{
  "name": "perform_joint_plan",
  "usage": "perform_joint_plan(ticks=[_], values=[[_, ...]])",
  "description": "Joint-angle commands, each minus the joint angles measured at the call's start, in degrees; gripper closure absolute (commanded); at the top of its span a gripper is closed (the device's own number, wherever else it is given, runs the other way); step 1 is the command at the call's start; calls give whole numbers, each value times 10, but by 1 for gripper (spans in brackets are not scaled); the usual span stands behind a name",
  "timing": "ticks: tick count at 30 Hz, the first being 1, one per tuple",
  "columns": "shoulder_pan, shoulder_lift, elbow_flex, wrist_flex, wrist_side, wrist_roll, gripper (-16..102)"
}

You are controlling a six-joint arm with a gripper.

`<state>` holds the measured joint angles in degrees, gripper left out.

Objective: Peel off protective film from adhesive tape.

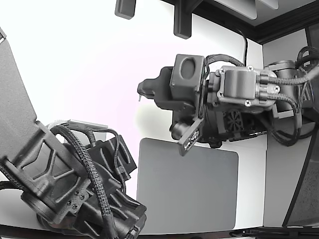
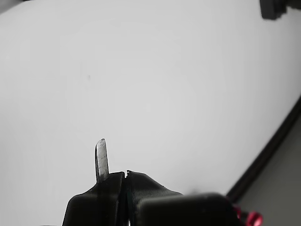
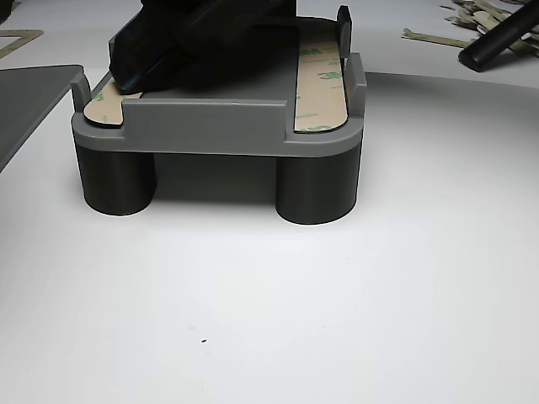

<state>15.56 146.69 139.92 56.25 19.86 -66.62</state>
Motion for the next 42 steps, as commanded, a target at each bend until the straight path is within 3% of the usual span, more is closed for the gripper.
perform_joint_plan(ticks=[1, 7, 11, 14, 42], values=[[44, -13, -13, -18, 47, -17, 97], [93, -54, 11, -67, 107, -37, 97], [106, -62, 18, -68, 113, -18, 97], [132, -72, 21, -68, 146, 3, 97], [160, -154, 47, -152, 141, 80, 97]])
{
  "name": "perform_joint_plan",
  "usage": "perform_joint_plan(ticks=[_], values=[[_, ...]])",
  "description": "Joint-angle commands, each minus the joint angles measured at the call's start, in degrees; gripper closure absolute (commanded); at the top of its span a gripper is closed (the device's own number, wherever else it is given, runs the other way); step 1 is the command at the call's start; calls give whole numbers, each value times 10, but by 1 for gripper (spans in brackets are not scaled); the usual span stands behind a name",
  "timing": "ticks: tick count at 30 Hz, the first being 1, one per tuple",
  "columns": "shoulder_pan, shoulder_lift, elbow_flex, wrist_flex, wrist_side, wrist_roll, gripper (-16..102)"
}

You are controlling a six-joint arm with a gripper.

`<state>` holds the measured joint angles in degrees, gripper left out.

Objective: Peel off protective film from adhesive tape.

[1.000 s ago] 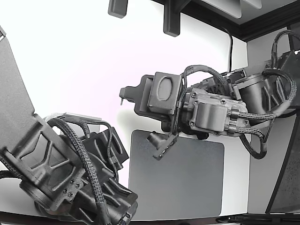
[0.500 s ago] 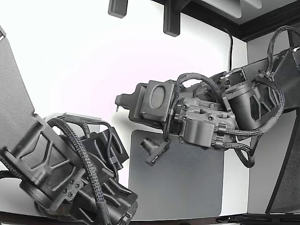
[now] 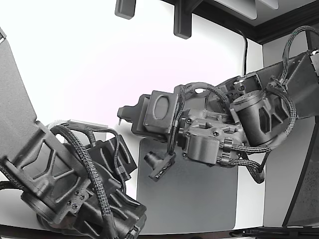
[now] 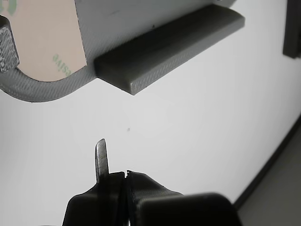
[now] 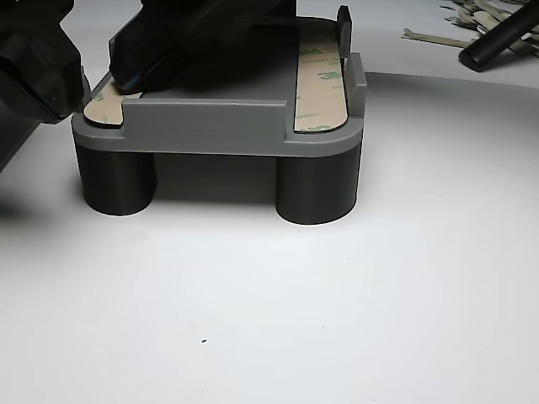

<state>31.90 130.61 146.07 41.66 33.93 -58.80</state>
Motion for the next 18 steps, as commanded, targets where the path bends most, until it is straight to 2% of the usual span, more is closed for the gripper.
perform_joint_plan(ticks=[1, 18], values=[[-4, 4, -14, -8, 0, 4, 97], [3, -33, -23, -25, -8, 27, 97]])
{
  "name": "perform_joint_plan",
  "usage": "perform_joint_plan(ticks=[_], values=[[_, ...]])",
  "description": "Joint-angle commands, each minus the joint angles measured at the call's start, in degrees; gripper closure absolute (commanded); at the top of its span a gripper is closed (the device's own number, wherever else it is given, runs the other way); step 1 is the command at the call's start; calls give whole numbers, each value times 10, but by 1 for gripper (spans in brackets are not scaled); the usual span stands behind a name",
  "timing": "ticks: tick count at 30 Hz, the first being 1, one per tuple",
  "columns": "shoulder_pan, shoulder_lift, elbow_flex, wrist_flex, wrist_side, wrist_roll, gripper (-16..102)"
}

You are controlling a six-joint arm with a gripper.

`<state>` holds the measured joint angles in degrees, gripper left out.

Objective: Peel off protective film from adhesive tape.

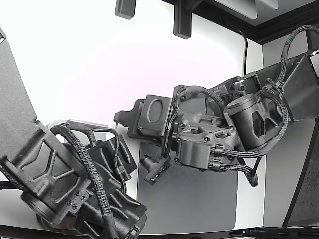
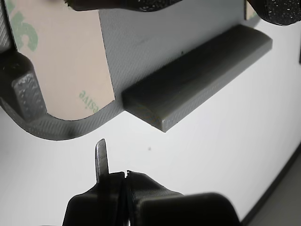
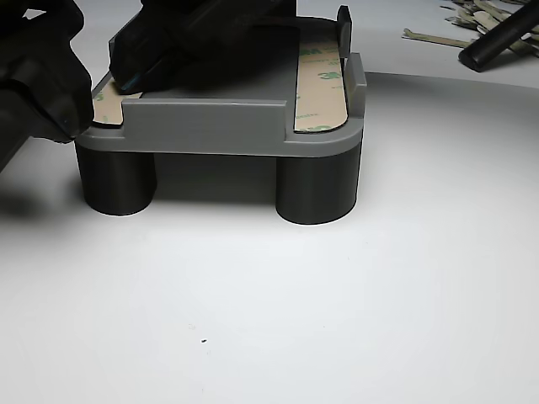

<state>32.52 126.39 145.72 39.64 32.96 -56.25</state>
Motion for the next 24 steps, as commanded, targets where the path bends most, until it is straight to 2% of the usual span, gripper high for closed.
perform_joint_plan(ticks=[1, 10, 18, 24], values=[[-3, 8, -19, -8, 0, 2, 97], [-1, -8, -31, -4, 1, 4, 97], [10, -54, -68, 40, 22, 8, 97], [12, -57, -73, 41, 24, 3, 97]])
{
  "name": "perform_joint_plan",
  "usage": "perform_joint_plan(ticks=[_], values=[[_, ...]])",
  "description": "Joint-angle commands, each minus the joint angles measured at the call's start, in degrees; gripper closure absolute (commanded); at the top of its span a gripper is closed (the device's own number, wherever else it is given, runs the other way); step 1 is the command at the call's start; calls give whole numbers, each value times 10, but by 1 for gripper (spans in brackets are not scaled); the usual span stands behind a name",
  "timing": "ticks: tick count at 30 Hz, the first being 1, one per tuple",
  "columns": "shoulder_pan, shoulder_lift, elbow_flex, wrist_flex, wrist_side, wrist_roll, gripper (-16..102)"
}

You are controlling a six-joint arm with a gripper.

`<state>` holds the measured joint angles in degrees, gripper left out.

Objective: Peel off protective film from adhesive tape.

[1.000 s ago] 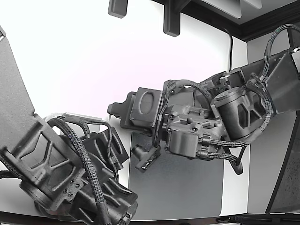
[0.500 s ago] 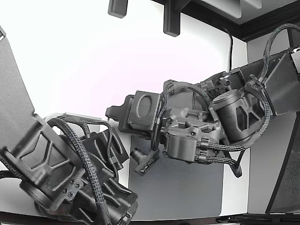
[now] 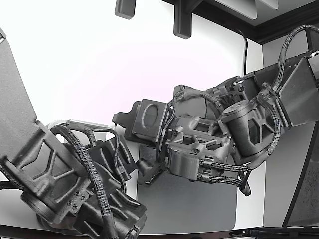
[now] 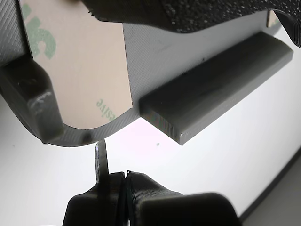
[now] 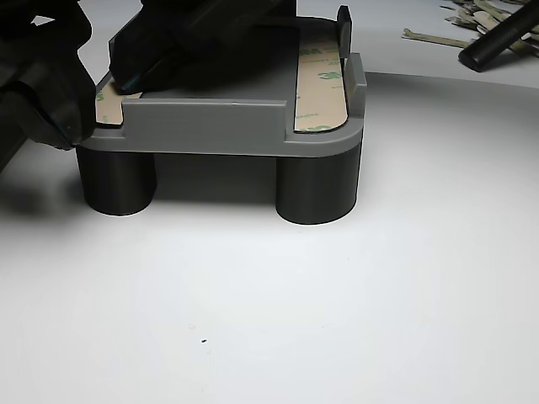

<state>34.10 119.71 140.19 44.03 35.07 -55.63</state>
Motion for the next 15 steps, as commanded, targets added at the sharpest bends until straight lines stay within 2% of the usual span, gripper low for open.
perform_joint_plan(ticks=[1, 15], values=[[-4, 10, -18, -4, 3, -6, 97], [0, 18, -3, -28, 4, -26, 97]])
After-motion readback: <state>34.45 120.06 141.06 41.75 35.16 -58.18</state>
